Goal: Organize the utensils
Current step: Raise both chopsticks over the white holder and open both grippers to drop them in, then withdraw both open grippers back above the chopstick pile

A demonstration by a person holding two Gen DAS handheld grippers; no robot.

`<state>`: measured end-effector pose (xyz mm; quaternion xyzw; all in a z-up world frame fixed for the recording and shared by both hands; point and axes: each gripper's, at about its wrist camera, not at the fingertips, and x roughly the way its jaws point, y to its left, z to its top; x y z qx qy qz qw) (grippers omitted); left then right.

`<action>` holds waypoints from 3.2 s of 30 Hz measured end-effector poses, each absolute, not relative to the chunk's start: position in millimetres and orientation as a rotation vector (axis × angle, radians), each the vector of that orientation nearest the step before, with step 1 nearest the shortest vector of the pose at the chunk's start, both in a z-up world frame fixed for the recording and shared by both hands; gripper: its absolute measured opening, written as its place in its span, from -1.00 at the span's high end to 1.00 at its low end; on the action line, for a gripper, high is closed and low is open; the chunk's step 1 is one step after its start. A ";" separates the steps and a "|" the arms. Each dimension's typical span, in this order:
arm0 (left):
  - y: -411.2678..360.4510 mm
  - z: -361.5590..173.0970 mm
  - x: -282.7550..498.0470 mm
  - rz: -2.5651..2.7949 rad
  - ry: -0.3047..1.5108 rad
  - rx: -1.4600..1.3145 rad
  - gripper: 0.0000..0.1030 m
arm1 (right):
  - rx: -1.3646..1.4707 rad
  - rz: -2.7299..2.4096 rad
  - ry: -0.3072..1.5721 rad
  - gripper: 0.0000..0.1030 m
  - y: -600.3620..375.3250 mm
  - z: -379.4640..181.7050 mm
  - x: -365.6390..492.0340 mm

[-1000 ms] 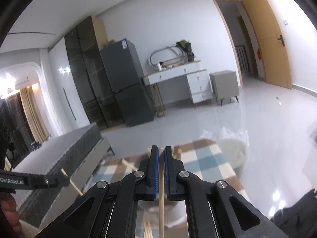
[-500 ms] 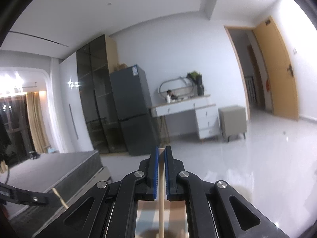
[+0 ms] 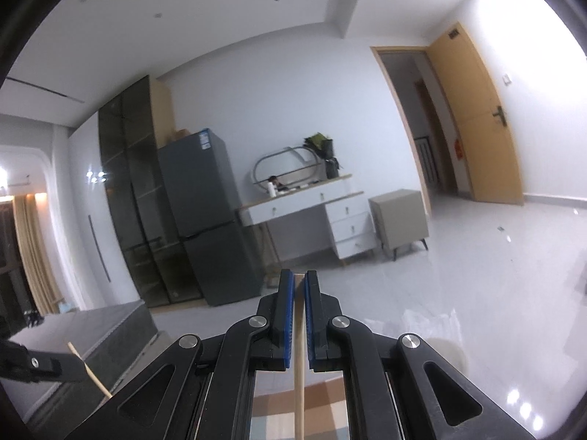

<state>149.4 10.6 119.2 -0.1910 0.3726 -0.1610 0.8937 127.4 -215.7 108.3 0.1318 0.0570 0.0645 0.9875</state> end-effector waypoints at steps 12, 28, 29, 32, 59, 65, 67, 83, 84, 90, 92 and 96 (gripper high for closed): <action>2.4 105.0 156.6 -0.330 0.823 -0.362 1.00 | 0.236 0.151 0.158 0.90 -210.6 89.8 124.8; -31.2 80.6 151.5 -0.399 0.972 -0.260 1.00 | 0.157 0.286 0.303 0.87 -221.4 76.7 93.5; -32.8 77.8 152.4 -0.413 0.996 -0.262 1.00 | 0.152 0.297 0.319 0.85 -222.1 73.8 91.7; -37.5 72.7 152.1 -0.425 1.041 -0.258 1.00 | 0.120 0.336 0.386 0.84 -224.8 65.9 85.1; -19.2 133.6 1.9 -0.159 0.706 -0.179 -0.62 | 0.145 0.346 0.303 -0.71 -255.4 95.3 -20.8; -15.2 127.4 -19.9 -0.106 0.628 -0.160 -0.77 | 0.113 0.348 0.300 -0.79 -246.5 89.6 -39.7; -12.7 121.7 -23.0 -0.091 0.625 -0.161 -0.82 | 0.091 0.345 0.308 -0.80 -242.6 86.3 -45.2; 3.8 51.7 -37.7 -0.012 0.654 -0.194 -0.84 | 0.010 0.341 0.403 -0.90 -227.1 48.6 -74.7; 5.0 46.2 -35.5 0.001 0.657 -0.190 -0.84 | 0.002 0.340 0.424 -0.90 -225.9 43.8 -72.3; 3.0 16.7 -32.9 0.075 0.647 -0.120 -0.84 | -0.048 0.315 0.575 -0.90 -214.1 14.8 -57.3; 3.8 5.9 -26.3 0.079 0.671 -0.113 -0.84 | -0.063 0.314 0.614 -0.89 -211.7 6.1 -54.7; 12.1 -14.1 -17.6 0.082 0.723 -0.147 -0.84 | -0.092 0.310 0.692 -0.87 -206.9 -8.5 -41.5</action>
